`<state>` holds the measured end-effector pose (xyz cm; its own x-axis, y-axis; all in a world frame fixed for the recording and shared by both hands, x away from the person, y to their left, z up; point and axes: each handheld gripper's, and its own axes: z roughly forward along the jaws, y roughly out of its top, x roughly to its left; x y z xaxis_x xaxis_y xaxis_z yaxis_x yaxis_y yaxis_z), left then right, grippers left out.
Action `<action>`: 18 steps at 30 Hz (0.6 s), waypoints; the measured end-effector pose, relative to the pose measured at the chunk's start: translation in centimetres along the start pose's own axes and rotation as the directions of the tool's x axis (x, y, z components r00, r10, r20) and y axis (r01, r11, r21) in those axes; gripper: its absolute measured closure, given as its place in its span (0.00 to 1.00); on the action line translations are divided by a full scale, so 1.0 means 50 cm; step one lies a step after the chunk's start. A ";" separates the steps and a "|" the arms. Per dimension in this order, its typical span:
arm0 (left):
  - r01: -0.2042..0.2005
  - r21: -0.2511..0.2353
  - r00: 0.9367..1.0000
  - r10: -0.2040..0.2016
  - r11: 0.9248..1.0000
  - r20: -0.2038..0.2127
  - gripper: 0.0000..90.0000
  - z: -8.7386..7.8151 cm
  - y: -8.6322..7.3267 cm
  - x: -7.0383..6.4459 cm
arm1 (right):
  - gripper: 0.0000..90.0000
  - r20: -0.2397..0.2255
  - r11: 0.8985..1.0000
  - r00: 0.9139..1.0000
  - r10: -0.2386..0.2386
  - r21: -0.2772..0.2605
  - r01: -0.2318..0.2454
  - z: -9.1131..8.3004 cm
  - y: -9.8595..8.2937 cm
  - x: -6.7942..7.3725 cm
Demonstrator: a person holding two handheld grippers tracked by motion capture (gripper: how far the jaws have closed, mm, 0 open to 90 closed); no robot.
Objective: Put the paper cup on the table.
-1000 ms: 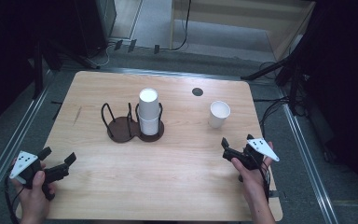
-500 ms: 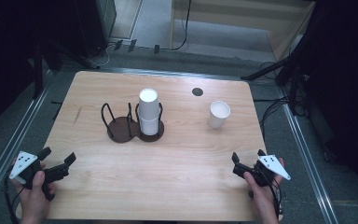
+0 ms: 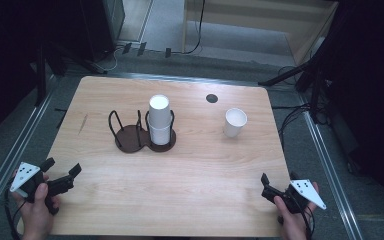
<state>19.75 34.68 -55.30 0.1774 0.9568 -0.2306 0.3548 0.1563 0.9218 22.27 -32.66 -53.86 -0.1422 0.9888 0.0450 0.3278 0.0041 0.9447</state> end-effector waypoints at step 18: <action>0.007 -0.004 1.000 -0.007 1.000 0.003 0.00 -0.001 0.000 0.002 | 0.00 0.094 0.999 0.995 -0.030 -0.026 0.033 -0.015 -0.021 -0.003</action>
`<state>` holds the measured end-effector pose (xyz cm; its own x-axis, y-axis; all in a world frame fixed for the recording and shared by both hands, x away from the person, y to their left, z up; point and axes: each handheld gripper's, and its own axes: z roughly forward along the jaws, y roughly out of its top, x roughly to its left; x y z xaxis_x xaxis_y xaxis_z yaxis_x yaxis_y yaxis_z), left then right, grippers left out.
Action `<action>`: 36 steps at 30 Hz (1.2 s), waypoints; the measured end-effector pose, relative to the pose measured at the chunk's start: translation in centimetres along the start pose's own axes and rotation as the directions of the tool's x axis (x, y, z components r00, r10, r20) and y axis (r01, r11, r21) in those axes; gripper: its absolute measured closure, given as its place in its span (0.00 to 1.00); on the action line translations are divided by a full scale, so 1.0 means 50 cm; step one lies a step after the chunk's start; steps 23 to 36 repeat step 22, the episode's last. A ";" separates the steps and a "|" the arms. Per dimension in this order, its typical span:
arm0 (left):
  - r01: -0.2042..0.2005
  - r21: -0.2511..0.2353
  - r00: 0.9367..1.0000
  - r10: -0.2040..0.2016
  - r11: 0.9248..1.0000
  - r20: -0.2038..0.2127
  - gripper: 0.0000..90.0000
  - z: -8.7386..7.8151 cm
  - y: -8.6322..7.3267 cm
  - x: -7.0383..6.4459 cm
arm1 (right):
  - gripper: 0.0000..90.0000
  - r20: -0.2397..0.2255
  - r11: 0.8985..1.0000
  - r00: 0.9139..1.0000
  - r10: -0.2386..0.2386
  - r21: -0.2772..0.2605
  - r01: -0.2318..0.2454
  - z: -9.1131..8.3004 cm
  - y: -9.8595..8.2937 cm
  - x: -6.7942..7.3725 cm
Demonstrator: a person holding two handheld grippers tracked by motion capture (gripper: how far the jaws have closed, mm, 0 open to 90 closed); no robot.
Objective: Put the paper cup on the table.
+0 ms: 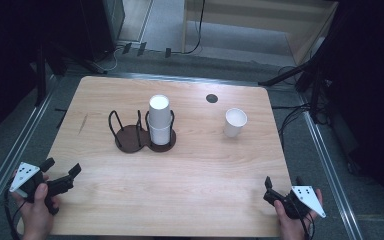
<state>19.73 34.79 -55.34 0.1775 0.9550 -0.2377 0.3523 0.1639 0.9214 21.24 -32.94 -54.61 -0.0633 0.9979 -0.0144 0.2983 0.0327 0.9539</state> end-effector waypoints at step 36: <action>-0.042 -0.067 0.999 0.040 0.997 -0.026 0.00 -0.005 -0.003 -0.005 | 0.00 0.037 0.999 0.999 0.024 0.023 -0.025 0.005 0.002 -0.003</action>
